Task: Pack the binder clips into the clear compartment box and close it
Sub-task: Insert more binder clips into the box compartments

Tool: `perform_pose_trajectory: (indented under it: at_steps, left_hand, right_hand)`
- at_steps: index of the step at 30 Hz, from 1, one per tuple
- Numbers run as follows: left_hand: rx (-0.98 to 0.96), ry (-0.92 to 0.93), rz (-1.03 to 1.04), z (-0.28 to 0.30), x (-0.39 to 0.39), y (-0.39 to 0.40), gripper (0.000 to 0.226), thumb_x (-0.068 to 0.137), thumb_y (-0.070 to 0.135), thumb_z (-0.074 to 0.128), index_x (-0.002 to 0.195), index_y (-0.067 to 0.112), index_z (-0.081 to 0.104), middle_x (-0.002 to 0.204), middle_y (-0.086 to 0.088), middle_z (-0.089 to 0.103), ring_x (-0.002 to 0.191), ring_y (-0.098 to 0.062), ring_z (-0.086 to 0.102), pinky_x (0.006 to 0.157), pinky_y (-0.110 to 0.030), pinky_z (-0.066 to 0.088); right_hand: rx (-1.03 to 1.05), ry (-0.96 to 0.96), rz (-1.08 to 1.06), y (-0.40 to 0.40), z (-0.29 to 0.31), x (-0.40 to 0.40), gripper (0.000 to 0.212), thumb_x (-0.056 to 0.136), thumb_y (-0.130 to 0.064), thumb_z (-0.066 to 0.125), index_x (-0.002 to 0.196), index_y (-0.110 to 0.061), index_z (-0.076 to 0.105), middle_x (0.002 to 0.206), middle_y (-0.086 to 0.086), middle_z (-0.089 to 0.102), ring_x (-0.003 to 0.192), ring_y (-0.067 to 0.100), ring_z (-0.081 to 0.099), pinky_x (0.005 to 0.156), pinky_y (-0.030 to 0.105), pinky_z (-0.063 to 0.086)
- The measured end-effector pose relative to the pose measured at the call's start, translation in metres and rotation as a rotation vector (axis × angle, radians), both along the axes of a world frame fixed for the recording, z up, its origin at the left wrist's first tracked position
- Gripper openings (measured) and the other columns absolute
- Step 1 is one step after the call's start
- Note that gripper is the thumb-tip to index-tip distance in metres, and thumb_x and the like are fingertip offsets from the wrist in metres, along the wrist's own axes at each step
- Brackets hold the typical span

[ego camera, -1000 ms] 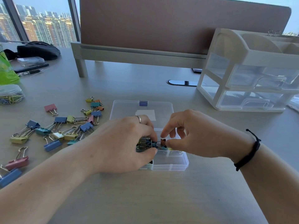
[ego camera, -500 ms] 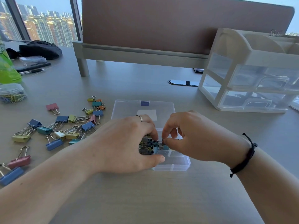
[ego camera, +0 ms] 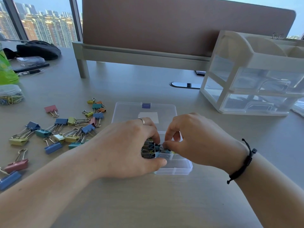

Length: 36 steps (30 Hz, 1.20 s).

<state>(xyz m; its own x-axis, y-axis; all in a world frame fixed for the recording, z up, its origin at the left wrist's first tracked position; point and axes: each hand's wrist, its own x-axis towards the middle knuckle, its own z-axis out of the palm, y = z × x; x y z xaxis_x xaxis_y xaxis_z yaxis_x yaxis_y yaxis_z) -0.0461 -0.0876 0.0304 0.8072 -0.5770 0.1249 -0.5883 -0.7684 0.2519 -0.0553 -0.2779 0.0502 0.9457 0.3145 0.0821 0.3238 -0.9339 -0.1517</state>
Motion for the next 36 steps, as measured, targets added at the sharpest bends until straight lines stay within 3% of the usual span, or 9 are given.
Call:
perform_pose_trajectory:
  at_steps: [7, 13, 25, 28, 30, 32, 34, 36]
  left_hand:
    - [0.011, -0.003, 0.016, 0.001, -0.001, -0.002, 0.048, 0.074, 0.075, 0.054, 0.107, 0.040, 0.059, 0.116, 0.026, 0.049, 0.097, -0.001, 0.057, 0.081, -0.027, 0.050]
    - [0.009, 0.010, 0.018, 0.002, -0.002, -0.003, 0.047, 0.074, 0.074, 0.055, 0.106, 0.040, 0.060, 0.117, 0.027, 0.049, 0.095, 0.000, 0.056, 0.081, -0.026, 0.048]
    - [-0.014, 0.024, 0.012, 0.000, -0.001, -0.002, 0.048, 0.073, 0.075, 0.055, 0.107, 0.041, 0.060, 0.117, 0.029, 0.047, 0.097, 0.002, 0.056, 0.083, -0.027, 0.049]
    - [-0.038, 0.011, -0.006, -0.002, 0.001, 0.000, 0.049, 0.072, 0.076, 0.050, 0.107, 0.042, 0.058, 0.109, 0.033, 0.050, 0.092, 0.004, 0.056, 0.078, -0.025, 0.049]
    - [-0.174, 0.061, 0.013, 0.000, -0.001, 0.001, 0.032, 0.079, 0.062, 0.056, 0.102, 0.040, 0.060, 0.084, 0.035, 0.055, 0.067, 0.003, 0.053, 0.061, -0.021, 0.042]
    - [-0.496, 0.214, 0.050, 0.004, 0.001, -0.001, 0.008, 0.088, 0.035, 0.057, 0.090, 0.032, 0.064, 0.055, 0.018, 0.053, 0.046, -0.006, 0.037, 0.050, -0.024, 0.031]
    - [-0.884, 0.416, 0.082, 0.013, 0.004, -0.002, 0.015, 0.080, 0.015, 0.051, 0.075, 0.022, 0.063, 0.054, 0.006, 0.054, 0.049, -0.015, 0.033, 0.046, -0.026, 0.025]
    - [-1.197, 0.573, 0.120, 0.018, 0.007, -0.001, 0.021, 0.059, 0.003, 0.043, 0.071, 0.015, 0.056, 0.068, -0.008, 0.061, 0.052, -0.016, 0.035, 0.045, -0.028, 0.023]
  right_hand:
    - [-0.127, 0.052, 0.018, 0.005, 0.000, -0.003, 0.023, 0.098, -0.046, 0.048, 0.099, -0.031, 0.065, 0.094, -0.012, 0.055, 0.079, 0.011, 0.059, 0.071, 0.030, 0.052]
    - [-0.227, 0.077, 0.052, 0.005, -0.001, -0.002, 0.031, 0.101, -0.043, 0.042, 0.098, -0.022, 0.064, 0.097, -0.004, 0.056, 0.081, 0.017, 0.060, 0.074, 0.036, 0.054]
    - [-0.143, 0.149, 0.087, 0.002, 0.005, -0.003, 0.029, 0.100, -0.039, 0.045, 0.099, -0.020, 0.066, 0.097, -0.005, 0.056, 0.085, 0.014, 0.057, 0.079, 0.033, 0.051]
    - [-0.101, 0.114, 0.090, -0.001, 0.003, -0.002, 0.024, 0.099, -0.040, 0.045, 0.098, -0.027, 0.064, 0.095, -0.011, 0.054, 0.087, 0.012, 0.056, 0.079, 0.032, 0.050]
    - [-0.066, 0.075, 0.090, -0.003, 0.001, -0.001, 0.022, 0.098, -0.041, 0.045, 0.096, -0.032, 0.065, 0.093, -0.013, 0.055, 0.087, 0.010, 0.056, 0.078, 0.032, 0.049]
    - [-0.028, 0.035, 0.090, -0.006, 0.000, 0.000, 0.024, 0.098, -0.042, 0.046, 0.094, -0.031, 0.066, 0.088, -0.014, 0.056, 0.082, 0.006, 0.055, 0.074, 0.028, 0.049]
    - [0.046, -0.010, 0.085, -0.008, 0.002, 0.001, 0.020, 0.097, -0.041, 0.049, 0.092, -0.031, 0.066, 0.079, -0.016, 0.057, 0.071, 0.001, 0.053, 0.062, 0.016, 0.042]
    - [0.178, -0.060, 0.077, -0.009, 0.005, 0.002, 0.013, 0.096, -0.035, 0.055, 0.091, -0.031, 0.065, 0.067, -0.014, 0.057, 0.061, -0.001, 0.052, 0.056, 0.014, 0.041]
